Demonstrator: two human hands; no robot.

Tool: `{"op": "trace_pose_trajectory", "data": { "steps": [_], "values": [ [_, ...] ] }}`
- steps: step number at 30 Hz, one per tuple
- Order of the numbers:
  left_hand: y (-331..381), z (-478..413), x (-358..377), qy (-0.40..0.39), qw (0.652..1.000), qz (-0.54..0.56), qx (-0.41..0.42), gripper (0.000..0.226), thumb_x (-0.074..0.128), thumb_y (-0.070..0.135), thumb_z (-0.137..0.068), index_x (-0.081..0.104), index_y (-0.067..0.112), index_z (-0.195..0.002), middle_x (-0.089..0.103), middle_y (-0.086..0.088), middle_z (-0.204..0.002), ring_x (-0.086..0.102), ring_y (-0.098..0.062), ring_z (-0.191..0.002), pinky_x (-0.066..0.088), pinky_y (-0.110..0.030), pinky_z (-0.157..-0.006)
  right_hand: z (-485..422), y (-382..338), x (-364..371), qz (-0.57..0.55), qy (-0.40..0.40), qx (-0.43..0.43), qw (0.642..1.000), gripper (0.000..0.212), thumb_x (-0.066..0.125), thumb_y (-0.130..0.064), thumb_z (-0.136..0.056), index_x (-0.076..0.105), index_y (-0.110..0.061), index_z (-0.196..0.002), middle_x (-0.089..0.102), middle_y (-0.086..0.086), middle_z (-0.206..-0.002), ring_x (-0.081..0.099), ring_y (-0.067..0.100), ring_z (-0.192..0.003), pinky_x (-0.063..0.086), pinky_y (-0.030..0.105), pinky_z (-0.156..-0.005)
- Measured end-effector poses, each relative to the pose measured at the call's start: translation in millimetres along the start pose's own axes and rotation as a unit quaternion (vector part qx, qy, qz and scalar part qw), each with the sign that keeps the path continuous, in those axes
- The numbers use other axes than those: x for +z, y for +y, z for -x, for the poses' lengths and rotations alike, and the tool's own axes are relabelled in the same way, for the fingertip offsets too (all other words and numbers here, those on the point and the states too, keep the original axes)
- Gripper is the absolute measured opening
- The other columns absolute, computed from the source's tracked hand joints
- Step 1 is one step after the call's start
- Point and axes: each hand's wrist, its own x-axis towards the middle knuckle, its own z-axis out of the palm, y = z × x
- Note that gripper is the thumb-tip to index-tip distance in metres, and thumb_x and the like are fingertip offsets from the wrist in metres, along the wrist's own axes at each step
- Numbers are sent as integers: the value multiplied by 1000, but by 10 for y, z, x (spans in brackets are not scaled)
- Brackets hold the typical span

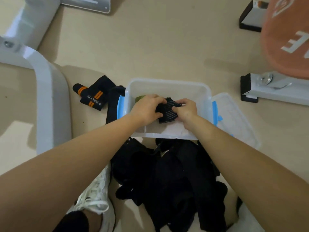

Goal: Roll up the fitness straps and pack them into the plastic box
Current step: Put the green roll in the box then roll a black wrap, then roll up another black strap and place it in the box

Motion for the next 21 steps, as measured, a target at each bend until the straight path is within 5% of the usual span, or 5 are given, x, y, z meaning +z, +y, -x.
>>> {"op": "trace_pose_trajectory", "data": {
  "steps": [6,14,18,21],
  "values": [
    [-18,94,23,-58,982,-173,41,75,72,62,-81,47,37,-147,39,1,-157,35,-29,-141,36,-47,-111,-55,30,31,-6,-20,71,997,17,71,-11,-92,58,-21,-92,67,12,-109,69,31,-94,57,32,-55],
    [-3,-90,152,48,977,-207,29,57,74,51,-81,59,28,-131,53,-3,-131,49,-28,-118,44,-42,-88,-80,101,-210,66,-152,-117,979,67,72,11,-82,54,-23,-136,66,10,-108,69,27,-89,63,35,-70],
    [-52,-90,221,67,972,-222,27,54,74,47,-82,63,26,-131,59,-3,-132,50,-31,-118,44,-44,-89,-121,50,-176,141,-126,-187,964,64,75,4,-80,58,-23,-136,62,-9,-93,68,25,-87,61,41,-84],
    [-51,-104,224,63,972,-227,12,54,73,47,-83,64,27,-132,60,-3,-132,49,-31,-117,45,-44,-89,-149,3,-163,165,-125,-176,962,62,73,5,-83,58,-21,-137,61,-7,-97,68,27,-95,59,43,-90]
  ]
}}
